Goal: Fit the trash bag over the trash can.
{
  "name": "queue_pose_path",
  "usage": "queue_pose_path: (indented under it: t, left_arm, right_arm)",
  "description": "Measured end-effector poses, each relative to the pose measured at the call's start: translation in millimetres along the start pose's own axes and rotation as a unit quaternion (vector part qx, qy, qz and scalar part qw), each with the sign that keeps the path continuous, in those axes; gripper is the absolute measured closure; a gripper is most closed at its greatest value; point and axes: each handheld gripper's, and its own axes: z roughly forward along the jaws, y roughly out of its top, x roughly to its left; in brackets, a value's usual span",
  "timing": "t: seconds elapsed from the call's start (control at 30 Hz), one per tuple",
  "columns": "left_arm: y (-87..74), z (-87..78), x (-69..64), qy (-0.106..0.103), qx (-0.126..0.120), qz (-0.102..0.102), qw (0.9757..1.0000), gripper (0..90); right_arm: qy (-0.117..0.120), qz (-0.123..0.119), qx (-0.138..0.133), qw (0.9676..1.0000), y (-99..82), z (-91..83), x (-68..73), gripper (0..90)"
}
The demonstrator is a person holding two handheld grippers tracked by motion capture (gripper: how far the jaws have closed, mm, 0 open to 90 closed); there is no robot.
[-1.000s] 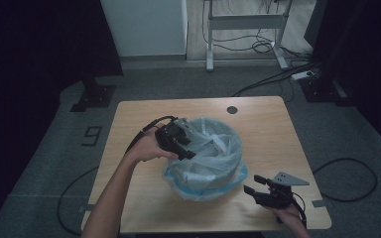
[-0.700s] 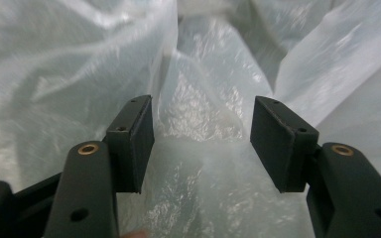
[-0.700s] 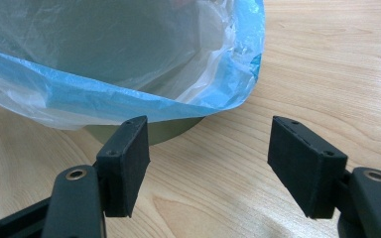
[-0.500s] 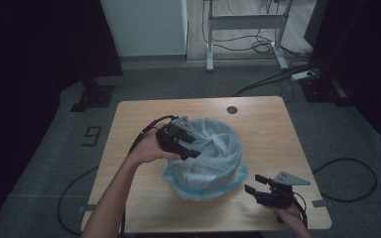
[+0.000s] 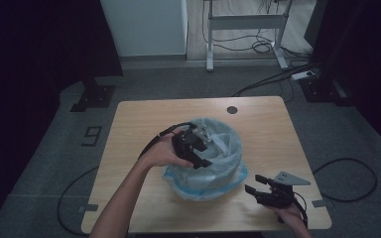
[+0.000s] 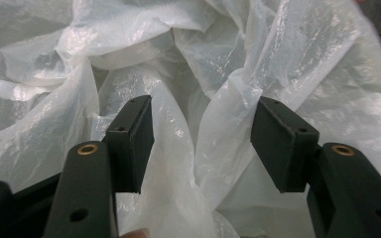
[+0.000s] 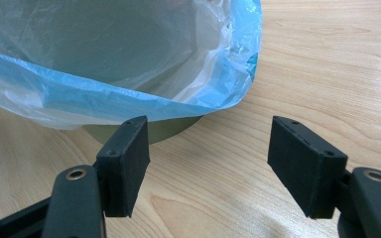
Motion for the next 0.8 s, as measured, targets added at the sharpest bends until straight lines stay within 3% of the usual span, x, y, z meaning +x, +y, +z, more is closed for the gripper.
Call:
queue_pose_path:
  t: [0.27,0.4,0.5,0.63,0.73,0.8]
  left_arm:
    - [3.5,10.5,0.3,0.004,0.018,-0.002,0.9998,41.4]
    - [-0.8,-0.2,-0.1,0.006,-0.015,-0.005,0.9999,40.2]
    - [-7.6,-12.9,1.8,0.021,-0.041,-0.016,0.9988,38.3]
    - [-21.4,-30.3,1.9,0.037,-0.091,-0.037,0.9944,36.3]
    - [-30.5,-37.6,-0.1,0.051,-0.108,-0.047,0.9917,34.8]
    - [-37.9,-42.4,-2.1,0.065,-0.123,-0.057,0.9886,32.7]
  right_arm:
    - [-0.003,0.001,0.001,1.0000,-0.1,-1.0,-1.1,32.0]
    - [-0.006,0.003,0.000,1.0000,-0.1,-2.2,-2.5,32.0]
    - [-0.007,0.003,0.000,1.0000,-0.2,-2.1,-2.8,32.0]
    - [-0.007,0.003,0.001,1.0000,-0.1,-2.1,-1.7,32.0]
    - [-0.008,0.003,0.000,1.0000,-0.1,-2.3,-1.8,32.0]
    - [-0.009,0.003,0.001,0.9999,-0.3,-1.9,-2.2,32.0]
